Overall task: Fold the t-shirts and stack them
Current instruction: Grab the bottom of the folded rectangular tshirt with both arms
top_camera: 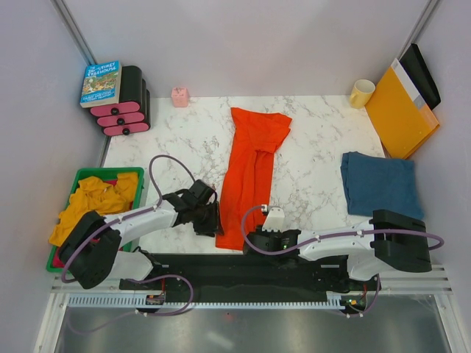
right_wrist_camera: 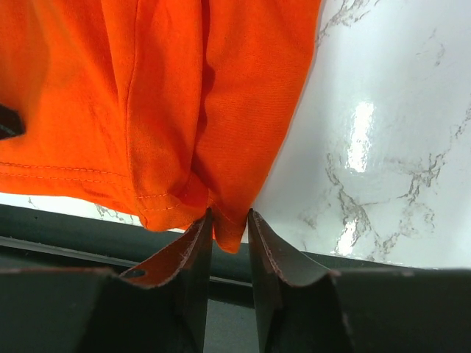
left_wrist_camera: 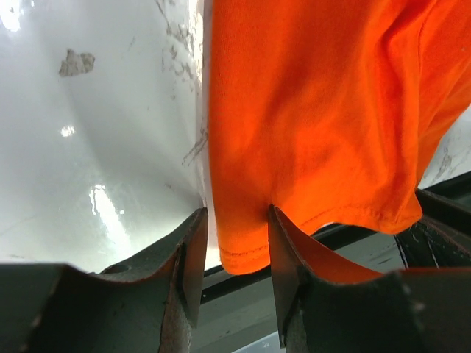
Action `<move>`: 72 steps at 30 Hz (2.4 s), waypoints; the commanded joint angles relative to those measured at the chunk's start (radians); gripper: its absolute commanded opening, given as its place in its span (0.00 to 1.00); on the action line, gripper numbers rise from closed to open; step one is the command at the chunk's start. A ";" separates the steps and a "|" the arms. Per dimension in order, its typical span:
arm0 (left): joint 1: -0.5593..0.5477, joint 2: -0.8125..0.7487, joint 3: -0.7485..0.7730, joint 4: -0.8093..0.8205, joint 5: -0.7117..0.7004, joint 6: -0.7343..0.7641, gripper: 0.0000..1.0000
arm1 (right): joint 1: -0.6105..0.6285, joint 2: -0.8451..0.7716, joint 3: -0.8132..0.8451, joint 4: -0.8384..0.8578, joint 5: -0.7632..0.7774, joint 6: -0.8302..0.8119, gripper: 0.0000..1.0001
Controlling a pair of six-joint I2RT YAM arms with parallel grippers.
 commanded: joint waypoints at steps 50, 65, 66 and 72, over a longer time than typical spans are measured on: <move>-0.021 0.023 -0.043 0.027 -0.006 0.000 0.02 | -0.032 -0.082 -0.023 -0.399 0.067 0.194 0.00; -0.084 -0.079 -0.026 0.185 0.037 -0.023 0.64 | -0.030 0.010 0.057 -0.302 0.064 0.062 0.00; -0.090 -0.070 -0.026 0.191 0.040 -0.028 0.64 | -0.030 0.016 0.062 -0.298 0.064 0.050 0.00; -0.139 -0.039 -0.026 0.222 0.051 -0.046 0.64 | -0.030 0.029 0.077 -0.279 0.061 0.018 0.00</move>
